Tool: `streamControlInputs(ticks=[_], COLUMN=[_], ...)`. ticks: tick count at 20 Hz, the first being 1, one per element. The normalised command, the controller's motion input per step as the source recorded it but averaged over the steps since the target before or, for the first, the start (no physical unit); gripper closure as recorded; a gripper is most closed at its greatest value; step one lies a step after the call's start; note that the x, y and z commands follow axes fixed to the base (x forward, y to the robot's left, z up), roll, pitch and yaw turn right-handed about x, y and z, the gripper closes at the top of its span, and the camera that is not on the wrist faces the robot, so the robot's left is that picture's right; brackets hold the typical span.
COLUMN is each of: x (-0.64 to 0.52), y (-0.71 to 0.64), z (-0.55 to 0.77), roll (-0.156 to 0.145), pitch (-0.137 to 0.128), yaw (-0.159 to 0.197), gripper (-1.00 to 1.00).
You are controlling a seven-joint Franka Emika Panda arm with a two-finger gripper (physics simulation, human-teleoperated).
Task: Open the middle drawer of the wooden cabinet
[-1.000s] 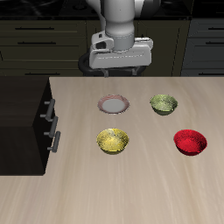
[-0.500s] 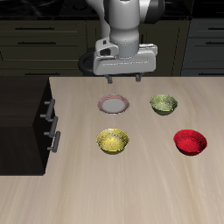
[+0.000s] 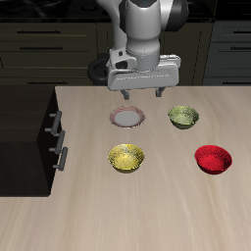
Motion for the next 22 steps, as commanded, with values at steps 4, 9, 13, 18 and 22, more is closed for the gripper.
streamControlInputs(ticks=[4,9,13,18,22], x=[0.17,0.25,0.30,0.20,0.27], y=[0.06,0.05,0.00,-0.01,-0.02], z=[0.01,0.07,0.11,-0.07,-0.04], roll=[-0.025,0.001,-0.031,-0.017,-0.026], pitch=[-0.007,-0.009,-0.023,0.015,0.011], yaw=[0.005,-0.015,-0.003,0.017,-0.019], gripper=[-1.00,-1.00,-1.00,-1.00,-1.00])
